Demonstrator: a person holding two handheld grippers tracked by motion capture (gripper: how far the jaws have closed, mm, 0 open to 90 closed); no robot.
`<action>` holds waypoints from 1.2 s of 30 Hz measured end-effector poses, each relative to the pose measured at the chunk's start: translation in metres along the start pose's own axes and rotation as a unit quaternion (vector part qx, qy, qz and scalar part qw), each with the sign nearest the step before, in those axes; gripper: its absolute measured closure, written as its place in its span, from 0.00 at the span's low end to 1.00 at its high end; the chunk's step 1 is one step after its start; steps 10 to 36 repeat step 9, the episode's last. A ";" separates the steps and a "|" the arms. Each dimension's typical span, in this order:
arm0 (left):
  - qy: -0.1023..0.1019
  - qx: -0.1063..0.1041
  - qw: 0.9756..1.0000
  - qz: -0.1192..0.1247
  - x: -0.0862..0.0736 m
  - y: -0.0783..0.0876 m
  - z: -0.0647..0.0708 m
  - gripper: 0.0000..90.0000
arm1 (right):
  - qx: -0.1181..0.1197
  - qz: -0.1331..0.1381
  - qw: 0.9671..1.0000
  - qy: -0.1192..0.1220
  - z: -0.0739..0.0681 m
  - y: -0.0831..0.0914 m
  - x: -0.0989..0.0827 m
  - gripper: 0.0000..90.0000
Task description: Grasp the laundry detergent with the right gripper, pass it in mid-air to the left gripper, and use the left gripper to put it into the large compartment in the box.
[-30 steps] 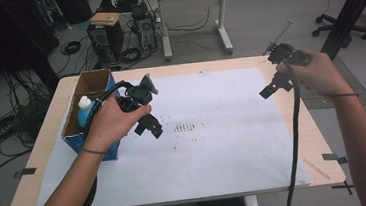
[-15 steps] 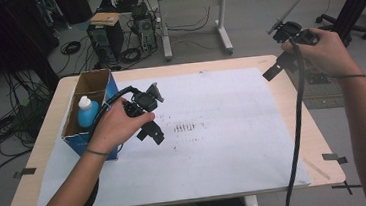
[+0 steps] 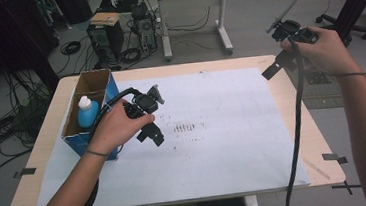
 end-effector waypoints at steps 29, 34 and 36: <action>-0.001 0.003 1.000 0.001 0.000 0.001 0.001 0.07 | 0.001 0.002 1.000 -0.002 0.000 0.000 0.000 0.04; -0.001 0.003 1.000 0.001 0.000 0.001 0.001 0.07 | 0.001 0.002 1.000 -0.002 0.000 0.000 0.000 0.04; -0.001 0.003 1.000 0.001 0.000 0.001 0.001 0.07 | 0.001 0.002 1.000 -0.002 0.000 0.000 0.000 0.04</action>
Point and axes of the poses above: each handheld gripper's, and its own axes: y roughly backward along the jaws, x roughly out of its top, z roughly to its right, the point moved 8 cm from there along -y, roughly forward along the jaws, and after that the axes turned 10 degrees about z, right-handed, at the moved point
